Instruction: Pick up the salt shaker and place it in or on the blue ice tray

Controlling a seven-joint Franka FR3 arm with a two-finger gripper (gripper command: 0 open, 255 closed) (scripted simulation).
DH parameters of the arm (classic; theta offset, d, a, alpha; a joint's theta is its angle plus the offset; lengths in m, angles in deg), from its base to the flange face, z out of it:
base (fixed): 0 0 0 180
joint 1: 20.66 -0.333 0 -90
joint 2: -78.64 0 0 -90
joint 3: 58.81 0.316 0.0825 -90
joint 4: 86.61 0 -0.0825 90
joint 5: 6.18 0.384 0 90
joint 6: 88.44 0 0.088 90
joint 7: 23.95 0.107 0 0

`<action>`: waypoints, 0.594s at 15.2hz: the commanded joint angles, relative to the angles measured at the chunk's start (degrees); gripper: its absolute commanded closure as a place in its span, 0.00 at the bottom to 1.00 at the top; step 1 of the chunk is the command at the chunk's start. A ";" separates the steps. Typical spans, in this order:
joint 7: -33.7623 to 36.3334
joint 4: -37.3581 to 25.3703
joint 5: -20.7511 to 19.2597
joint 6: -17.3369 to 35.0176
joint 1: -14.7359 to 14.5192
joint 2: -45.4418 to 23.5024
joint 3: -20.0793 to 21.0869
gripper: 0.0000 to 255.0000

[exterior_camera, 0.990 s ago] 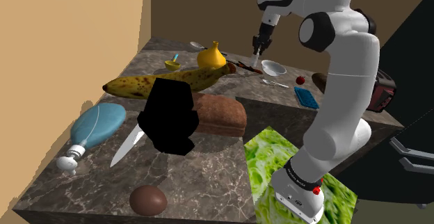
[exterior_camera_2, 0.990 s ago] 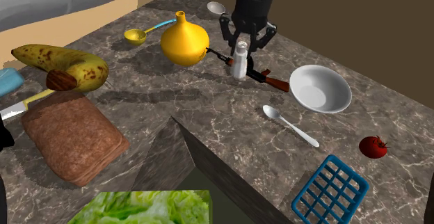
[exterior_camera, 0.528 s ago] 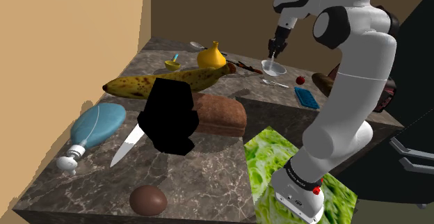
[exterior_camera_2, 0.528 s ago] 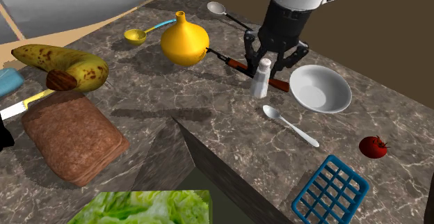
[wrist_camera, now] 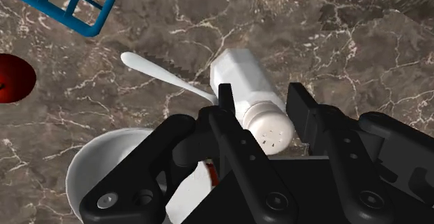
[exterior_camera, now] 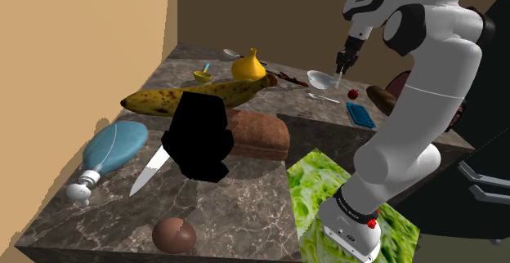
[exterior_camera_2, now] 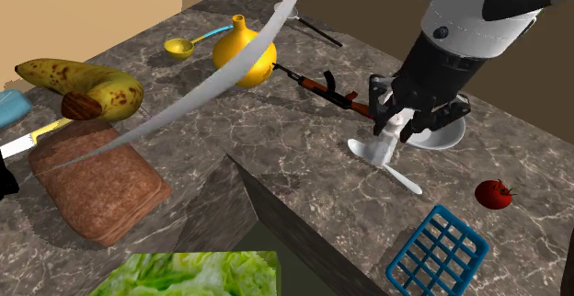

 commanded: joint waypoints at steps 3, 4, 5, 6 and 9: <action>-4.80 0.40 -0.71 -0.57 2.95 0.94 -1.91 1.00; -6.01 0.40 -0.82 -0.66 3.72 1.01 -2.38 1.00; -7.24 0.33 -0.91 -0.77 4.51 1.02 -2.85 1.00; -8.49 0.18 -0.96 -0.89 5.33 0.97 -3.31 1.00; -12.33 -0.72 -0.94 -1.38 7.90 0.46 -4.68 1.00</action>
